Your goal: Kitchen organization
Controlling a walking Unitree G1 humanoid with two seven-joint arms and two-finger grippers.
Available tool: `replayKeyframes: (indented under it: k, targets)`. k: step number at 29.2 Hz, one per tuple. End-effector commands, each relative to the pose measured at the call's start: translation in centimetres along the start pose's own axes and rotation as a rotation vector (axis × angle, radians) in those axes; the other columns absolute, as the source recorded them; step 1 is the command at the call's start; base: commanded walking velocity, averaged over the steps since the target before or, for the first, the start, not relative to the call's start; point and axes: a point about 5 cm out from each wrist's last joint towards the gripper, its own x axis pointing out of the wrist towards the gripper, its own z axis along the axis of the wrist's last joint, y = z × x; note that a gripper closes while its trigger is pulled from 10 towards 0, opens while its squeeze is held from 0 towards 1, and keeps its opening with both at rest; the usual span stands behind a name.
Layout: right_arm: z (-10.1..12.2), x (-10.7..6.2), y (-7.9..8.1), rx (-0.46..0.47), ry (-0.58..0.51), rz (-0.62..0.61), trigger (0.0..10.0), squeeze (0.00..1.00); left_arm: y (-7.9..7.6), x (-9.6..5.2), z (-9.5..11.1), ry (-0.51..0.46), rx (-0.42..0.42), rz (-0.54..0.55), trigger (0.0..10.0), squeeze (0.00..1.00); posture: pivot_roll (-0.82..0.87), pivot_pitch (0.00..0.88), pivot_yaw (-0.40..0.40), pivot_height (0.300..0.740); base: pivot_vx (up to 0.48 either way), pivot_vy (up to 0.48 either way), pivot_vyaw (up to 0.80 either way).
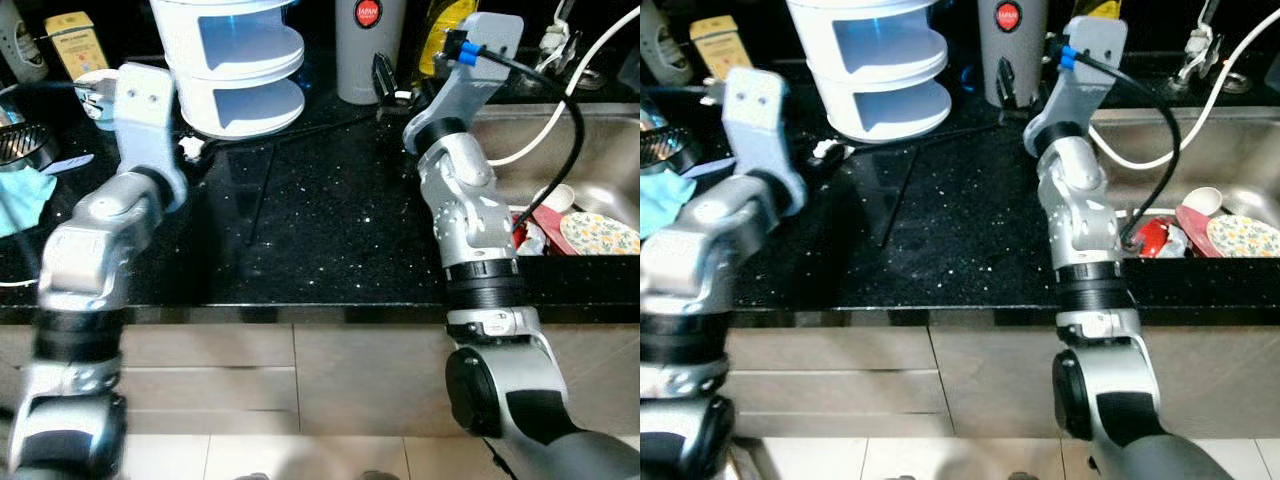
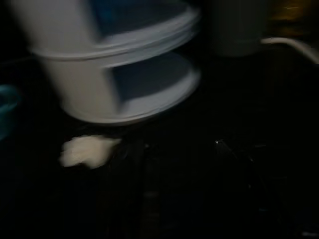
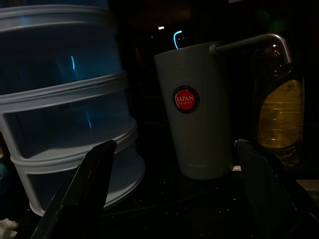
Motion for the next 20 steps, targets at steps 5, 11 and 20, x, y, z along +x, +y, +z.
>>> replayKeyframes:
  k: [5, 11, 20]
  targets:
    - [0.1, 0.1, 0.2, 0.001, -0.005, 0.003, 10.0, 0.00, -0.7, 2.4, -3.2, 0.143, 0.054, -0.030, 10.0, 0.00, 0.09, 0.000, 0.053, 0.740, 0.000, 0.000, 0.00]
    - [0.1, -0.1, 0.1, -0.005, -0.006, -0.003, 10.0, 0.00, -0.6, 3.7, -6.0, 0.259, 0.116, -0.017, 10.0, 0.00, 0.06, 0.000, 0.063, 0.740, 0.000, 0.000, 0.00]
    - [0.2, -0.3, 0.2, -0.009, -0.012, 0.004, 10.0, 0.00, -0.6, 4.0, -10.6, 0.397, 0.101, -0.049, 9.9, 0.00, 0.05, 0.000, 0.059, 0.740, 0.000, 0.000, 0.00]
